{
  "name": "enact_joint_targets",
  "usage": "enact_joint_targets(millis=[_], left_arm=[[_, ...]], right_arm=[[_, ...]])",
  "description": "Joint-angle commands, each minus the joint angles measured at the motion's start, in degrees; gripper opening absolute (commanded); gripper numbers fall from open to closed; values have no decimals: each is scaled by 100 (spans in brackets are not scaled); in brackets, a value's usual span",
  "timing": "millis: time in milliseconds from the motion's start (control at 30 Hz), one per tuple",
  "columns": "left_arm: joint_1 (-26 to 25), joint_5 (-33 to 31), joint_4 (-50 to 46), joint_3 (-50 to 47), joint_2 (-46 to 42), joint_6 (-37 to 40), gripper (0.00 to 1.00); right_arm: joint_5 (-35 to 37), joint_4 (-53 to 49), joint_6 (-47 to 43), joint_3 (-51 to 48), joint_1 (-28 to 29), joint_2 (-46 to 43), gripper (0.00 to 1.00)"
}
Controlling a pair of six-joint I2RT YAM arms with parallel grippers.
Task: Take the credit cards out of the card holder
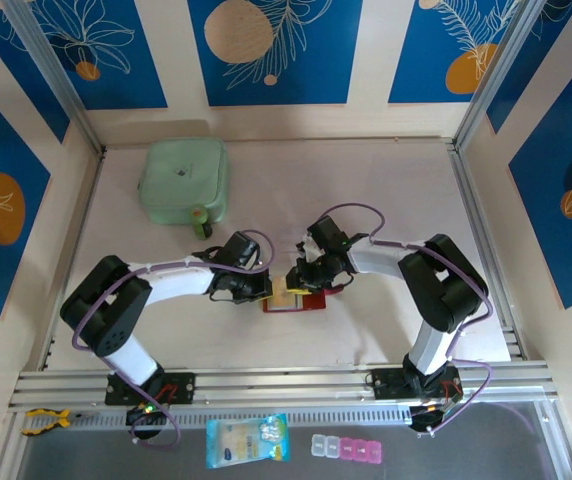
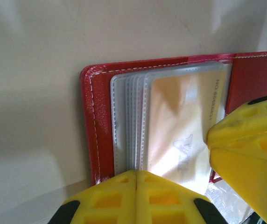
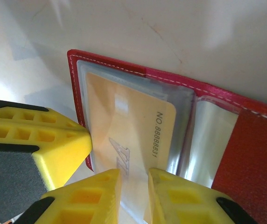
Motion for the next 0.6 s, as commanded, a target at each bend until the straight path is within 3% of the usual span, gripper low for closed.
enact_joint_targets(millis=[0,300,567], left_arm=[[41,-47,-148,-124,21,-58,5],[44,-88,-208,-166,-8,-59,5],[44,-95,-201,-219,-30,-64,5]], right_arm=[[-113,-78,30,-42,4,76,23],[622,-617,-108,27,-4,-255,24],[689,-735,-176,74,0,-456,26]])
